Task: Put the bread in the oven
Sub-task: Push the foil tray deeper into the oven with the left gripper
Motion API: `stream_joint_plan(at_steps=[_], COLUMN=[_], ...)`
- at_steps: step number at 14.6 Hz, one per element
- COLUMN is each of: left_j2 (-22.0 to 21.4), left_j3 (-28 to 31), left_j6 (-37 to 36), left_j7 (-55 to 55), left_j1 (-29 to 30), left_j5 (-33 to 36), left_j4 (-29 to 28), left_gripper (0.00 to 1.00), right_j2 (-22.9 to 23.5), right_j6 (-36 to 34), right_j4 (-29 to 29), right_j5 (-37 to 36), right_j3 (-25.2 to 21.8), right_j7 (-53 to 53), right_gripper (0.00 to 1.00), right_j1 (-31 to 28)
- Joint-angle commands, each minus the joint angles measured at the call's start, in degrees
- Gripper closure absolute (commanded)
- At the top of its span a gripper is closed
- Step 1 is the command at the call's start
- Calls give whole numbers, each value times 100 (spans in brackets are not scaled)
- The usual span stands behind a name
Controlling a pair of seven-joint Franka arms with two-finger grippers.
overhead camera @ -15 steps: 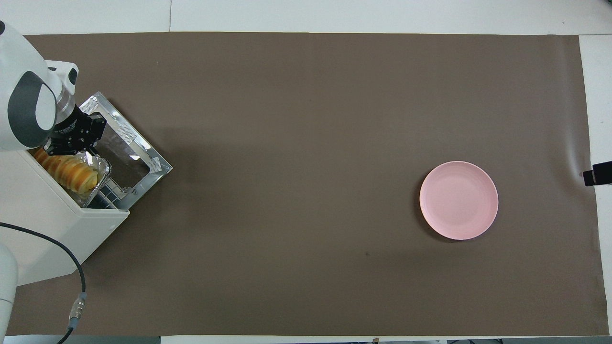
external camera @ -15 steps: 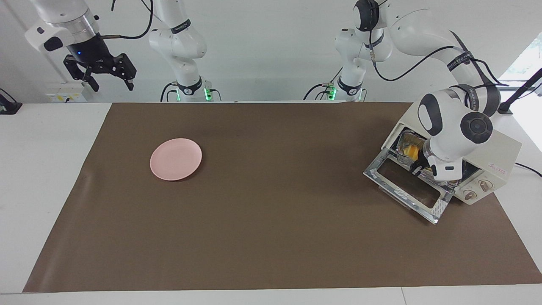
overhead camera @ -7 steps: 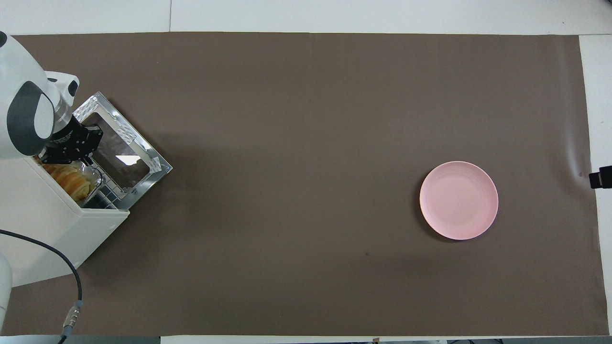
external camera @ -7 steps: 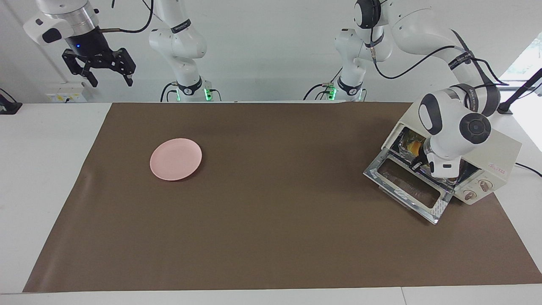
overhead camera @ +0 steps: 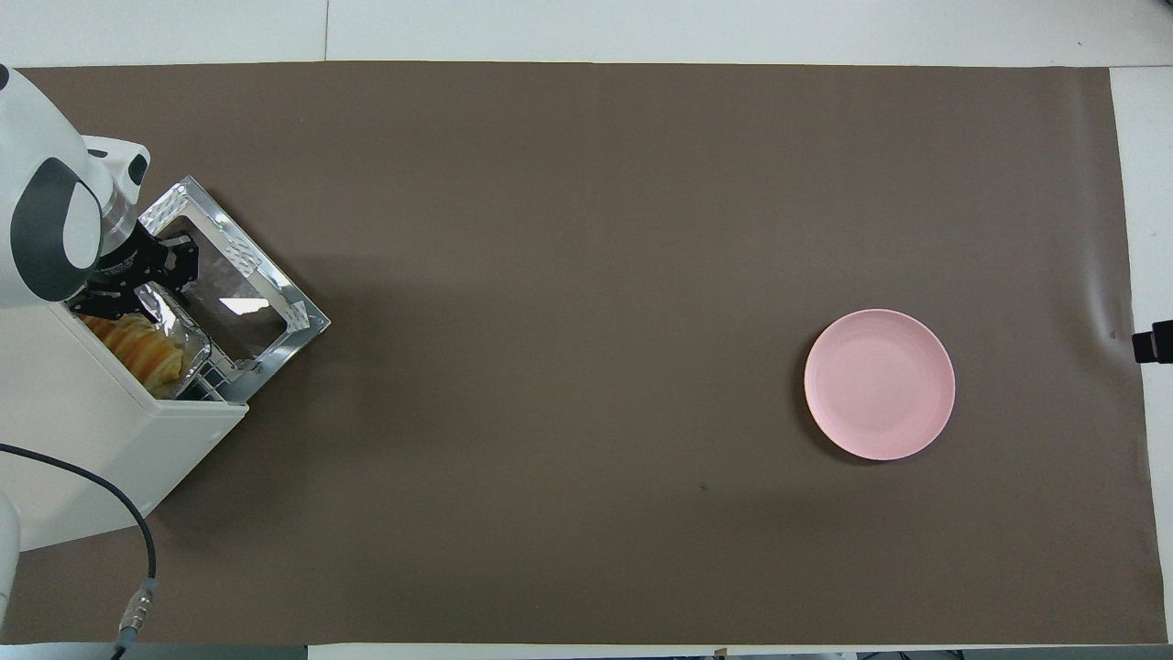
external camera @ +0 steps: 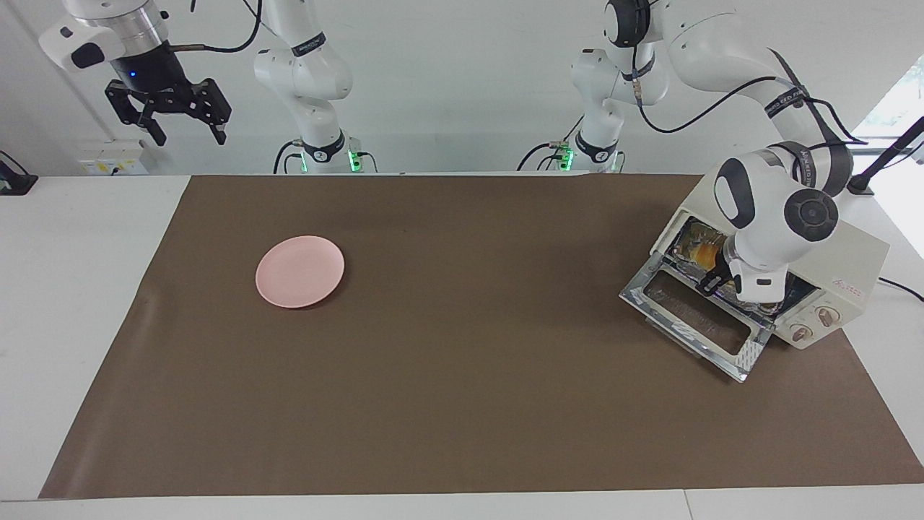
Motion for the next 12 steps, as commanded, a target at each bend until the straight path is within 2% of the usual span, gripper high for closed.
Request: stream_joint_plan(at_steps=[1,8,12], left_j2=[-197,-223,-240], left_j3=[8,-44,-114], left_j6=[349,-44,-773], left_j7=[45,291,703], left_j1=[-99,-459,-468], left_j5=[83,57,30], left_j4=[-100,690,1121], left_gripper=[0,0,0], right_j2=[-119,-154,-154], right_j6=[-46,-46,-46], right_j4=[-57,-65,-65], right_j5=[-25,-16,-16], right_j3=[21,21,21], right_j7=[-110,-110,-110], right_gripper=[0,0,0], right_j1=[-30,-30,-39])
